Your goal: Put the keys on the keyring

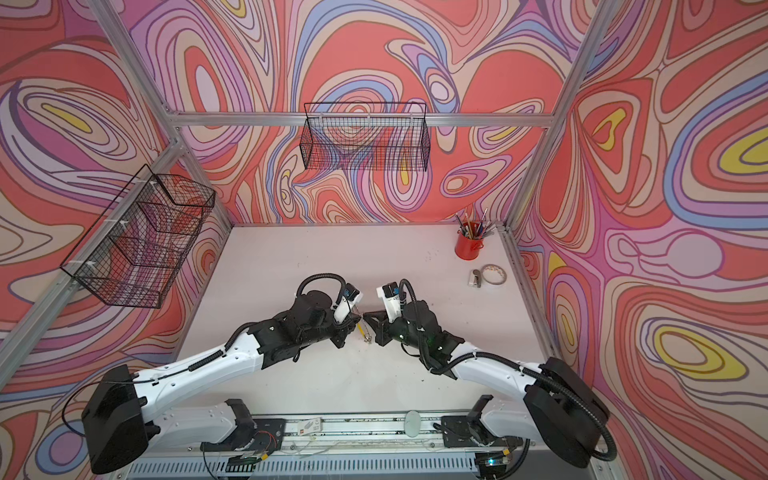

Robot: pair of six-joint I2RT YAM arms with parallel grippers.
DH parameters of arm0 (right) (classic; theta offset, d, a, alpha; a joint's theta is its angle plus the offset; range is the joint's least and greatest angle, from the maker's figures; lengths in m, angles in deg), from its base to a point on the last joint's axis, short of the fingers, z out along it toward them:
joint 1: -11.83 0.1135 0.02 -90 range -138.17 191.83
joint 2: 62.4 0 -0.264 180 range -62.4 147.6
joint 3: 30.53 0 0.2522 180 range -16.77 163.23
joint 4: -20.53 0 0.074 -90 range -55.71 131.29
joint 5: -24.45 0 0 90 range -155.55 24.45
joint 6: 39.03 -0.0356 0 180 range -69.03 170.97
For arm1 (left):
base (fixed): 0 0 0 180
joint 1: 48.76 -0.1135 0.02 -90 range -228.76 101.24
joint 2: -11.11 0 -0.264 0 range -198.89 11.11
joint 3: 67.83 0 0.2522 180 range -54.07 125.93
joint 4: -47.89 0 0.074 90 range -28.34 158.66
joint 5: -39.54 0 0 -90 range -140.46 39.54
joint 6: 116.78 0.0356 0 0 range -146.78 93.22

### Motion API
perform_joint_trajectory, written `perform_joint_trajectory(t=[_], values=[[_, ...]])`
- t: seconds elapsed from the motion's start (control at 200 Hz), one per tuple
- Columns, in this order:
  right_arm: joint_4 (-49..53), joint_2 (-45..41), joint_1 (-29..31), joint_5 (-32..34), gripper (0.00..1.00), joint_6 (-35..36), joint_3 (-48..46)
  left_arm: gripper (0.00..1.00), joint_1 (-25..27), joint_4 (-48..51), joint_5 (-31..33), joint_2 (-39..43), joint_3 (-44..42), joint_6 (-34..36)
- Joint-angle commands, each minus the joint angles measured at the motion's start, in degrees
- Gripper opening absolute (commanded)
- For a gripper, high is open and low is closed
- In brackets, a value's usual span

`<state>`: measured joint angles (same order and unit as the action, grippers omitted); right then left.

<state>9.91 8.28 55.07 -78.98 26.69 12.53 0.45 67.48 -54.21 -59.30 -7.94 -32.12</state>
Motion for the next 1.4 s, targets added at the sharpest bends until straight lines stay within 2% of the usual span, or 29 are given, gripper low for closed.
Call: perform_joint_trajectory(t=[0.0, 0.421, 0.756, 1.052, 1.392], values=[[-4.5, 0.4, 0.1, 2.0, 0.00, -2.7, -0.2, 0.00, 0.6, -0.9, -0.5, -0.1, 0.9, 0.9], [-6.1, -0.6, 0.1, 2.3, 0.00, -4.2, -2.0, 0.00, 0.7, -0.8, 2.9, -0.5, 1.0, -0.8], [-7.2, -1.0, 0.1, 1.5, 0.00, -4.2, -2.5, 0.00, 0.7, -0.7, 2.2, -1.1, 1.4, -1.4], [-7.5, -1.9, 0.1, 3.5, 0.00, -5.1, -3.5, 0.00, 0.7, -0.5, 1.6, -1.3, 1.4, -1.4], [-6.7, 0.3, 0.1, 3.3, 0.00, -5.8, -2.4, 0.00, 0.8, -2.3, 0.7, -0.3, 0.4, -1.2]])
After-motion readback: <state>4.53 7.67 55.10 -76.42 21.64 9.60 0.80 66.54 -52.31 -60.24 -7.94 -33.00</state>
